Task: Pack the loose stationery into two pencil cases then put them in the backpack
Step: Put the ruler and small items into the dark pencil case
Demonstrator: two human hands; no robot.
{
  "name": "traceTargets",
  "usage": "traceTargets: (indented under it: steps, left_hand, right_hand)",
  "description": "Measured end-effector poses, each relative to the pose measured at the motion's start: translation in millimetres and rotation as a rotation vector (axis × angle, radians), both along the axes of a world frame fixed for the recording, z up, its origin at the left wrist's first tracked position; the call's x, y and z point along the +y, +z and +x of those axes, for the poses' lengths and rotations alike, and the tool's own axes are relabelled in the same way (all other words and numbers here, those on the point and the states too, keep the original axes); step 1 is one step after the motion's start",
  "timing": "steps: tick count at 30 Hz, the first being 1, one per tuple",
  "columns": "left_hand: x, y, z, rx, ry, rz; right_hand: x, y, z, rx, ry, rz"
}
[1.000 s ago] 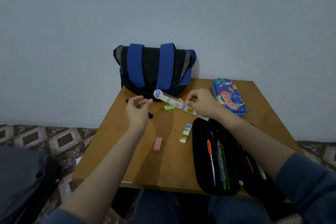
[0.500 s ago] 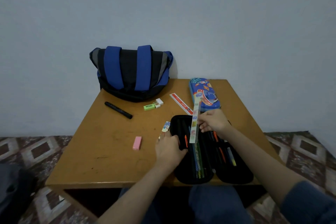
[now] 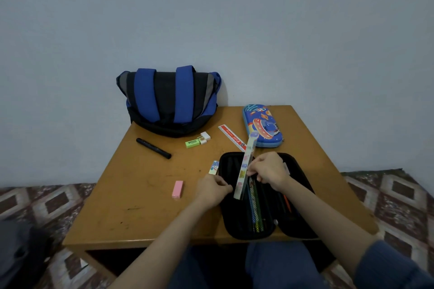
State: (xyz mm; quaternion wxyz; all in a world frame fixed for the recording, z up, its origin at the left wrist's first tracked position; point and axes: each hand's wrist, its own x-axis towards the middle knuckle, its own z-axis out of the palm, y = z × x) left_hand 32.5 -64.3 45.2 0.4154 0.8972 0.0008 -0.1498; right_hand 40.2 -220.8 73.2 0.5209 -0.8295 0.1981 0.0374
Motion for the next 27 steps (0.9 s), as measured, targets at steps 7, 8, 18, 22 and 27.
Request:
traceTargets:
  steps: [7,8,18,22,27]
  left_hand:
    - [9,-2,-8,0.042,0.043,-0.256]
    - [8,-2,-8,0.047,0.047,-0.272]
    - [10,-5,-8,-0.036,-0.016,-0.265]
    - [13,-4,-5,-0.031,-0.04,-0.249]
    - [23,-10,0,-0.117,0.007,-0.173]
  right_hand:
    - [17,-6,-7,0.327,0.198,-0.076]
    - [18,-7,-7,0.349,0.216,-0.092]
    - [35,-14,1,0.329,0.263,-0.287]
    - [37,-22,1,0.313,0.304,-0.545]
    - [32,-21,-6,0.096,0.337,-0.563]
